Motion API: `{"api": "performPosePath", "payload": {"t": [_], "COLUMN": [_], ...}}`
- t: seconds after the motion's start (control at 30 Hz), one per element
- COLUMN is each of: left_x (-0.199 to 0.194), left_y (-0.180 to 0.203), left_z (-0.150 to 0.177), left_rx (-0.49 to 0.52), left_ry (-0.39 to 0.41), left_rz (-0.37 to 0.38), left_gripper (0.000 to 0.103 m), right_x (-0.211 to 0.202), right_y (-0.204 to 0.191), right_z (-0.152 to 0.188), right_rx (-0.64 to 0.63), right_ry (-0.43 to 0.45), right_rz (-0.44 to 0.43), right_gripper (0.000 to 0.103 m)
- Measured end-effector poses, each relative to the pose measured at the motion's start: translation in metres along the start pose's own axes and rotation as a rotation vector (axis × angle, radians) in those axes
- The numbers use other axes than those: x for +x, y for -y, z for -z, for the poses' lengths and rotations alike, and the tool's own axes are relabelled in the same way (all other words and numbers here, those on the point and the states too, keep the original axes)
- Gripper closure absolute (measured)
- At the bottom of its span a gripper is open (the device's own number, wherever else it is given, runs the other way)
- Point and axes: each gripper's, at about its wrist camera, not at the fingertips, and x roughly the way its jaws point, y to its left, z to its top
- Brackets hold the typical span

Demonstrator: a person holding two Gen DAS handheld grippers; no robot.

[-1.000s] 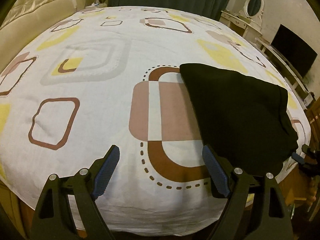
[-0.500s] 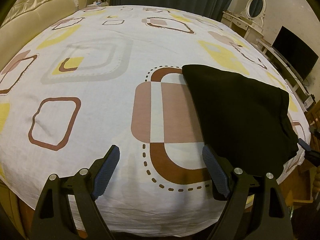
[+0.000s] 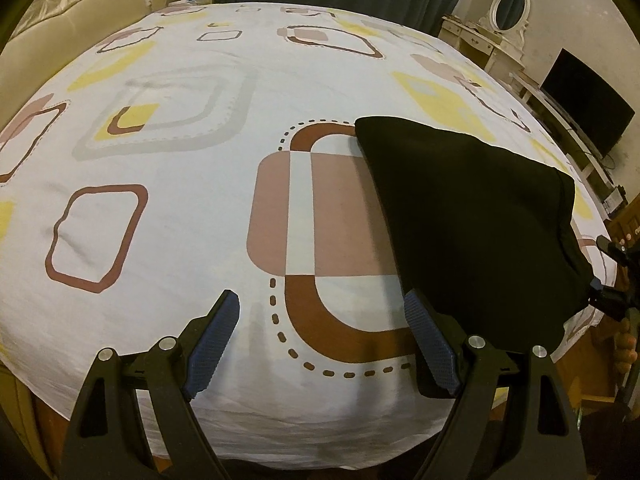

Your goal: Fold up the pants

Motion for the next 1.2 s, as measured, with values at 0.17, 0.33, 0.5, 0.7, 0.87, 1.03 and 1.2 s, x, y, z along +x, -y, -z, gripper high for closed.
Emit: {"api": "performPosePath", "payload": {"t": [0.17, 0.33, 0.5, 0.7, 0.87, 1.03, 1.2], "left_x": [0.000, 0.002, 0.002, 0.002, 0.001, 0.002, 0.001], "left_y": [0.000, -0.004, -0.007, -0.009, -0.010, -0.009, -0.005], "left_z": [0.000, 0.000, 0.000, 0.000, 0.000, 0.001, 0.003], "left_rx": [-0.009, -0.028, -0.037, -0.042, -0.046, -0.041, -0.034], "left_ry": [0.000, -0.009, -0.012, -0.012, -0.014, -0.016, -0.019], "left_rz": [0.002, 0.001, 0.005, 0.014, 0.016, 0.021, 0.025], "left_gripper": [0.019, 0.019, 0.019, 0.019, 0.019, 0.019, 0.019], "right_x": [0.008, 0.032, 0.043, 0.008, -0.027, -0.035, -0.027], "right_y": [-0.013, -0.019, -0.025, -0.067, -0.092, -0.059, -0.013], "right_z": [0.001, 0.006, 0.009, 0.002, -0.004, -0.004, 0.002], "right_rx": [-0.040, -0.079, -0.110, -0.196, -0.259, -0.193, -0.103], "right_ry": [-0.045, -0.132, -0.129, -0.032, 0.039, 0.050, 0.036], "right_rz": [-0.022, 0.027, 0.075, 0.026, -0.003, 0.042, 0.092], "right_gripper": [0.033, 0.055, 0.087, 0.089, 0.090, 0.090, 0.090]}}
